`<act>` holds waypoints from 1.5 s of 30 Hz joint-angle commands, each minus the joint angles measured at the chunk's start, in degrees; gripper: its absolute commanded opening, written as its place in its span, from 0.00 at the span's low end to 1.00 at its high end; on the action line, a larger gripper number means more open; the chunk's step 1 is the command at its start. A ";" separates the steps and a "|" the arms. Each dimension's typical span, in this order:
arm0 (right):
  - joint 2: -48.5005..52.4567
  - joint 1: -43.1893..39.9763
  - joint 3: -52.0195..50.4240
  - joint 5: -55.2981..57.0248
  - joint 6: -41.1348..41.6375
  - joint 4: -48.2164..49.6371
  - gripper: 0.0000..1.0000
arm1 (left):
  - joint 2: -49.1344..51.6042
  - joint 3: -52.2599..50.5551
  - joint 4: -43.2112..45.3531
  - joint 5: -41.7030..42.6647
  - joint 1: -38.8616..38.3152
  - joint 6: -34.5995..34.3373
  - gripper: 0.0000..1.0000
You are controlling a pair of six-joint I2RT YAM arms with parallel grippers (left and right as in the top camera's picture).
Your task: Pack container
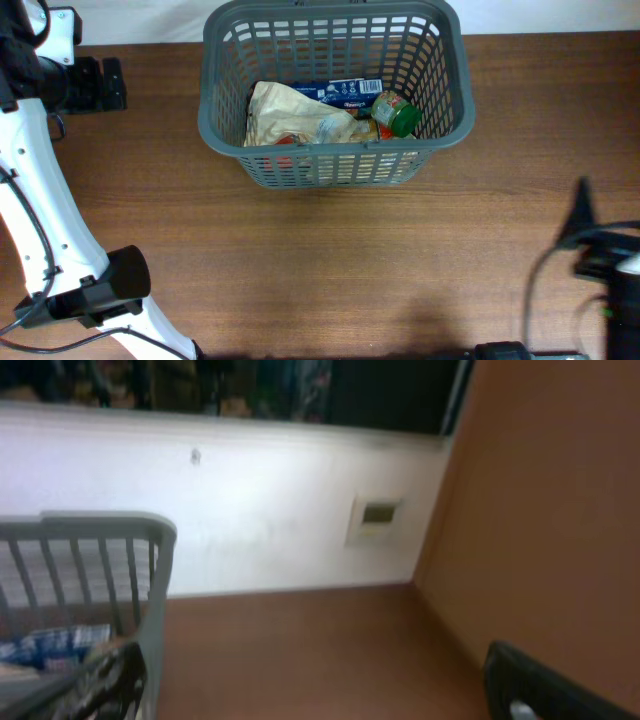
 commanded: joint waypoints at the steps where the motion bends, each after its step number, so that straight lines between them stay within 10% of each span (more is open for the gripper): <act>1: -5.88 -1.33 -15.47 -4.26 0.59 5.40 0.99 | -0.17 -0.20 -0.02 -0.17 0.00 -0.70 0.99; 12: -17.42 -3.21 -40.96 -7.23 0.57 16.55 0.99 | -0.17 -0.20 -0.02 -0.17 0.00 -0.70 0.99; 45: -29.18 -4.37 -61.35 -10.58 0.55 29.94 0.99 | -0.17 -0.20 -0.04 -0.17 0.00 -0.70 0.99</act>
